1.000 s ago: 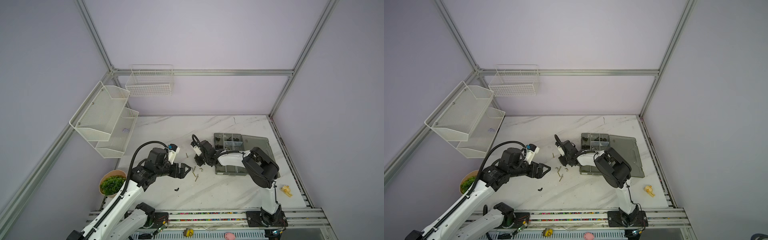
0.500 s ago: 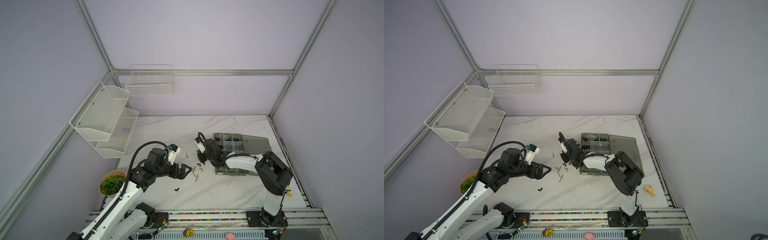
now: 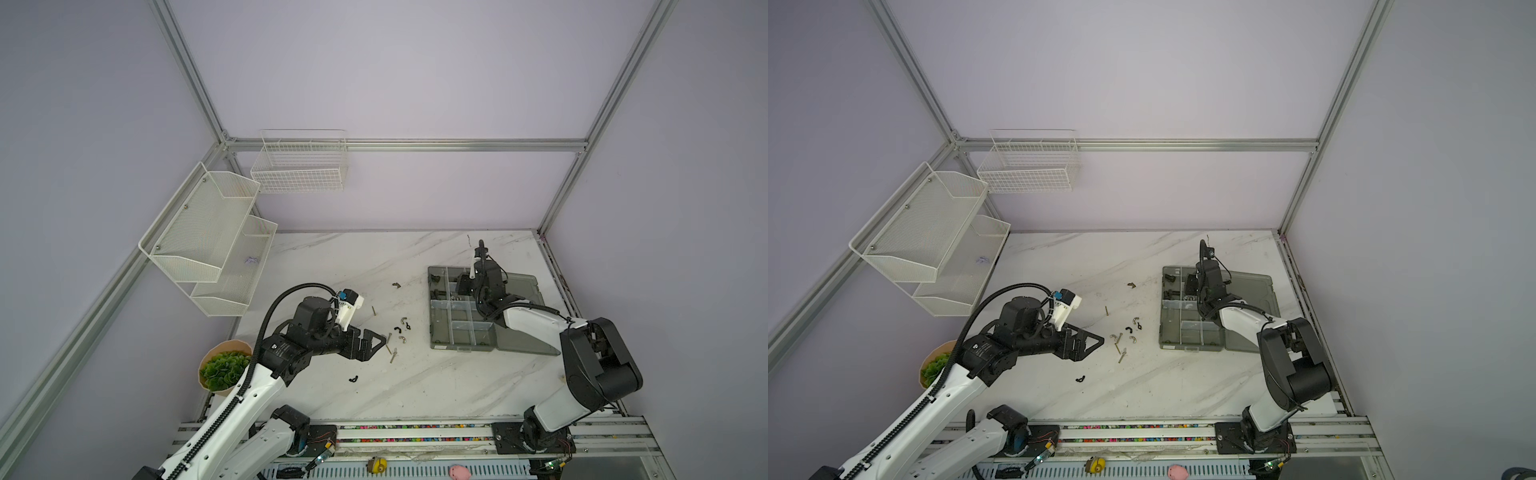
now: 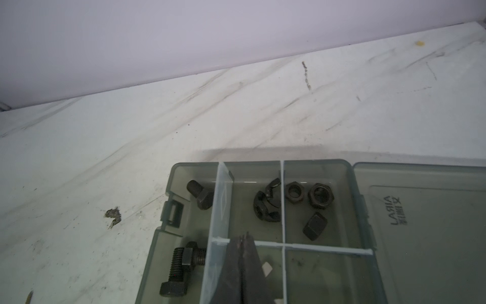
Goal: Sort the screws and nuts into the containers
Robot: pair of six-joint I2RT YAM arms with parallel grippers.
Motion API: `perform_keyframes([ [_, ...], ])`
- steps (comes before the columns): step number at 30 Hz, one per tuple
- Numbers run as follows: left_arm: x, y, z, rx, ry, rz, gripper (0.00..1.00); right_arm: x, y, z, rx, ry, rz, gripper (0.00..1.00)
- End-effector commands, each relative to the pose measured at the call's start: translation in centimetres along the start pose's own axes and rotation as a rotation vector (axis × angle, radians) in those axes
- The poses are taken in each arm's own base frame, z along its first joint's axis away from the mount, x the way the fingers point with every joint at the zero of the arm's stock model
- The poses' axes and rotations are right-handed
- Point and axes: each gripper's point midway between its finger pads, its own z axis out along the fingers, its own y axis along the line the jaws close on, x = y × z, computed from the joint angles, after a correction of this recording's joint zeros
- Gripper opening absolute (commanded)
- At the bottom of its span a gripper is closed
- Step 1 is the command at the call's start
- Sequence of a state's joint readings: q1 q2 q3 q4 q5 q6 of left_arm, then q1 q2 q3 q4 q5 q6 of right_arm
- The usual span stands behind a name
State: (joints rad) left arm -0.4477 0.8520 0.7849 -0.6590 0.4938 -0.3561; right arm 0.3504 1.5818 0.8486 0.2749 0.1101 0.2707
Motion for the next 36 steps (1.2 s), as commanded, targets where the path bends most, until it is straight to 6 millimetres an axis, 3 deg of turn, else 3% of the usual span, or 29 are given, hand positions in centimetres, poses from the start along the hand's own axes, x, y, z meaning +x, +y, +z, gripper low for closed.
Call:
perform_keyframes([
  [1, 0.4, -0.2, 0.6, 0.033, 0.008, 0.006, 1.0, 0.2, -1.7, -0.2, 0.071, -0.006, 0.056, 0.0],
  [6, 0.4, -0.4, 0.5, 0.041, 0.007, 0.012, 1.0, 0.2, -3.5, -0.3, 0.128, -0.007, 0.051, 0.0],
  [12, 0.0, -0.6, -0.1, 0.037, -0.025, 0.028, 1.0, -0.7, -3.9, -1.6, 0.13, -0.004, 0.054, 0.0],
  [19, 0.0, -0.2, -0.7, -0.003, -0.043, 0.026, 1.0, 2.2, -4.4, -1.0, 0.111, 0.148, 0.055, 0.0],
  [23, -0.2, -0.4, -1.2, -0.003, -0.066, 0.038, 1.0, 4.2, -4.1, 0.4, 0.066, 0.241, 0.071, 0.0],
  [31, -0.4, -1.2, -2.0, 0.022, -0.097, 0.058, 1.0, 4.8, -4.7, 1.6, 0.102, 0.267, 0.073, 0.0],
  [33, -0.5, -1.4, -2.3, 0.027, -0.109, 0.066, 1.0, 4.1, -5.1, 1.1, 0.128, 0.245, 0.07, 0.16],
  [36, -0.6, -1.6, -2.8, 0.028, -0.131, 0.074, 1.0, 2.5, -5.3, 0.0, 0.153, 0.211, 0.062, 0.21],
])
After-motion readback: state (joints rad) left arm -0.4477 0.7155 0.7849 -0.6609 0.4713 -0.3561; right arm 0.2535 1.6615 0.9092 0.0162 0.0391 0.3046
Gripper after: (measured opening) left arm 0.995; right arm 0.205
